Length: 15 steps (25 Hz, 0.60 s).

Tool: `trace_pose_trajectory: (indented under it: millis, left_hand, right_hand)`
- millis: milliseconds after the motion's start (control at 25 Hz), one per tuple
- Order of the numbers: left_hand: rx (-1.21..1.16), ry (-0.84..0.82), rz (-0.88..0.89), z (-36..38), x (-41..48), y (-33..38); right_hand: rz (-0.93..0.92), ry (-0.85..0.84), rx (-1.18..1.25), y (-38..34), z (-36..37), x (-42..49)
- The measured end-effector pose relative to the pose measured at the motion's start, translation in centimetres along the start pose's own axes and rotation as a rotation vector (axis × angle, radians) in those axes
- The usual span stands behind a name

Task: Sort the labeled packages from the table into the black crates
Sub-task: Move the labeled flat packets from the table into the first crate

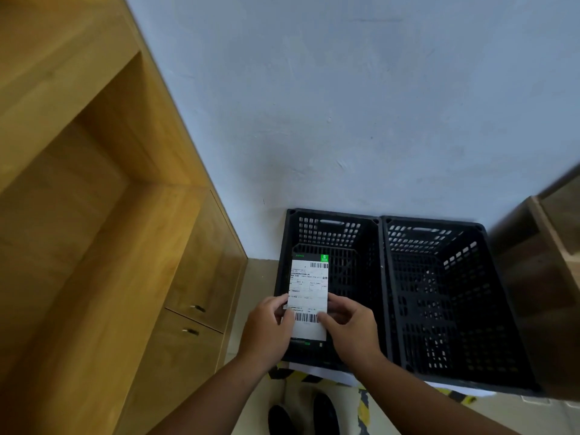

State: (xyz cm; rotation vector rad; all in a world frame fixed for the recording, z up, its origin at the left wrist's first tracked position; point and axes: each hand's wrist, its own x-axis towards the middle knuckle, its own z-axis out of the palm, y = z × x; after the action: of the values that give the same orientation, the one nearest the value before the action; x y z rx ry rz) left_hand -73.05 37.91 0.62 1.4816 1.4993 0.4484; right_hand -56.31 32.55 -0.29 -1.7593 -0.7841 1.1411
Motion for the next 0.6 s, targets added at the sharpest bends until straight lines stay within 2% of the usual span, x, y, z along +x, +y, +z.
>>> trace_pose_trajectory:
  millis: [320, 480, 600]
  left_hand:
    - [-0.031, -0.029, -0.072, 2.2, 2.9, -6.5]
    - [0.218, 0.074, 0.064, 3.7, 6.9, -11.7]
    - [0.263, 0.13, 0.073, 5.1, 9.5, -15.9]
  right_hand:
    - [0.126, 0.014, 0.075, 6.5, 2.6, 2.7]
    - [0.189, 0.02, 0.033, 13.7, 5.4, 7.7]
    - [0.24, 0.029, -0.045, 19.6, 8.1, 11.4]
